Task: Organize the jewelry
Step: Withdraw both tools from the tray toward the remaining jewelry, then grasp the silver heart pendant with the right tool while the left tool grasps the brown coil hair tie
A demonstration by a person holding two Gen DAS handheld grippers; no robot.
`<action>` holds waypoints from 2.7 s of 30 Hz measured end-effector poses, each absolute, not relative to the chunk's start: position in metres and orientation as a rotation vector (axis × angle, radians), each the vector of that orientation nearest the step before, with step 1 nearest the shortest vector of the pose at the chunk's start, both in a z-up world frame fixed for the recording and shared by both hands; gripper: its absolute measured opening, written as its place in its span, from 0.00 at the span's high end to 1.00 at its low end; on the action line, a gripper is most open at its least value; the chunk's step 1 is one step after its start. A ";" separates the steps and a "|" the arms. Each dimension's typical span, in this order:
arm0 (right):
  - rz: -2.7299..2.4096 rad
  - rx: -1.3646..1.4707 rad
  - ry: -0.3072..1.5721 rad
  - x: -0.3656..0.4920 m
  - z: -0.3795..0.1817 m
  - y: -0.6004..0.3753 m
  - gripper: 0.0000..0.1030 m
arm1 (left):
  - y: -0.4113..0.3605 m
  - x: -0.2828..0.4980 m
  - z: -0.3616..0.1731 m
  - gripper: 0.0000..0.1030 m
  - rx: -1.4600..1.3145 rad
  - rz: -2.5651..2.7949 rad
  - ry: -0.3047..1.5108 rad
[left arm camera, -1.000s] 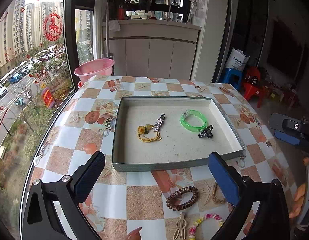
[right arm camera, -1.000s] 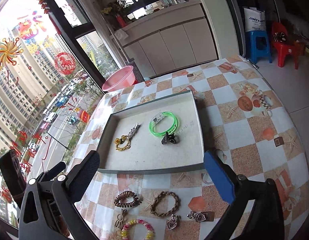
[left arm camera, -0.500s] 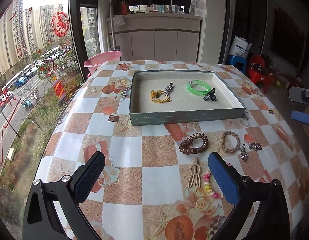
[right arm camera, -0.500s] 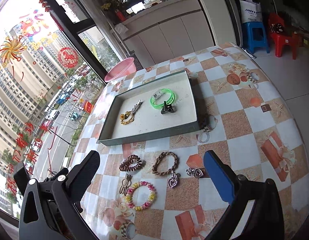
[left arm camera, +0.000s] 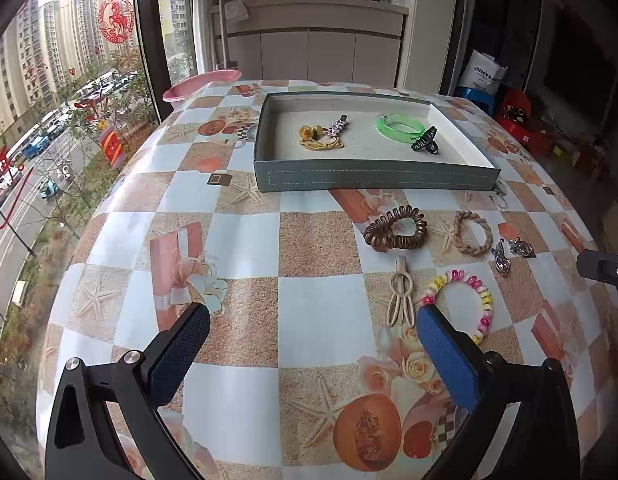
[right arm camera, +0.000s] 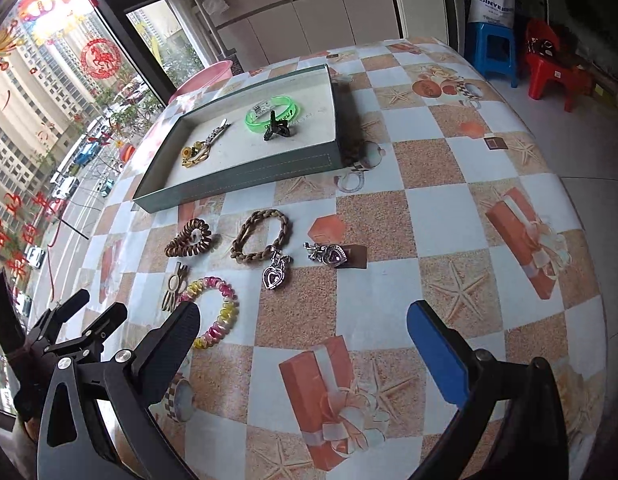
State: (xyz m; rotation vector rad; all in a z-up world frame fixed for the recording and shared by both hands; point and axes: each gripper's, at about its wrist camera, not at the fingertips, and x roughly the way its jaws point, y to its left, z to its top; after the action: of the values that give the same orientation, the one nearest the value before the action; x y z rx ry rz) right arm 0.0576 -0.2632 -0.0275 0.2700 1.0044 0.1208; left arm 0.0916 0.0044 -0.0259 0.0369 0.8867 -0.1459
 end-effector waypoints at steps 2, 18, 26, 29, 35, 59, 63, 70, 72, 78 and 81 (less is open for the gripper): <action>0.106 0.240 1.017 0.057 -0.033 -0.264 0.00 | 0.001 0.096 -0.028 0.00 0.026 -0.172 0.901; 0.038 0.121 1.038 0.074 -0.058 -0.268 0.02 | -0.016 0.136 -0.034 0.00 -0.017 -0.223 0.942; 0.050 0.048 1.030 0.088 -0.062 -0.258 0.12 | -0.034 0.156 -0.031 0.00 0.001 -0.255 0.941; 0.055 0.008 1.022 0.093 -0.062 -0.254 0.12 | -0.039 0.164 -0.033 0.00 0.009 -0.259 0.945; 0.069 -0.053 1.034 0.108 -0.067 -0.247 0.23 | -0.054 0.178 -0.036 0.00 0.056 -0.280 0.957; 0.100 -0.058 1.020 0.111 -0.066 -0.236 0.81 | -0.056 0.174 -0.048 0.66 0.080 -0.326 0.970; 0.100 0.013 1.020 0.108 -0.064 -0.249 0.81 | -0.049 0.168 -0.038 0.66 0.059 -0.330 0.938; 0.122 0.150 0.997 0.099 -0.051 -0.268 0.81 | -0.038 0.155 -0.009 0.66 0.045 -0.334 0.874; 0.131 0.175 0.989 0.098 -0.045 -0.271 0.81 | -0.036 0.154 0.000 0.66 0.035 -0.339 0.860; 0.162 0.232 0.952 0.099 -0.021 -0.273 0.81 | -0.028 0.153 0.029 0.66 -0.011 -0.348 0.823; 0.183 0.247 0.927 0.101 -0.007 -0.271 0.81 | -0.026 0.154 0.044 0.66 -0.023 -0.345 0.804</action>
State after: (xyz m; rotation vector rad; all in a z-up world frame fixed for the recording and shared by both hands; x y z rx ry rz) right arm 0.1009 -0.2711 -0.0065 0.2473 0.9269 0.1833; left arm 0.1541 -0.0261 0.0437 -0.0228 0.8043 -0.3446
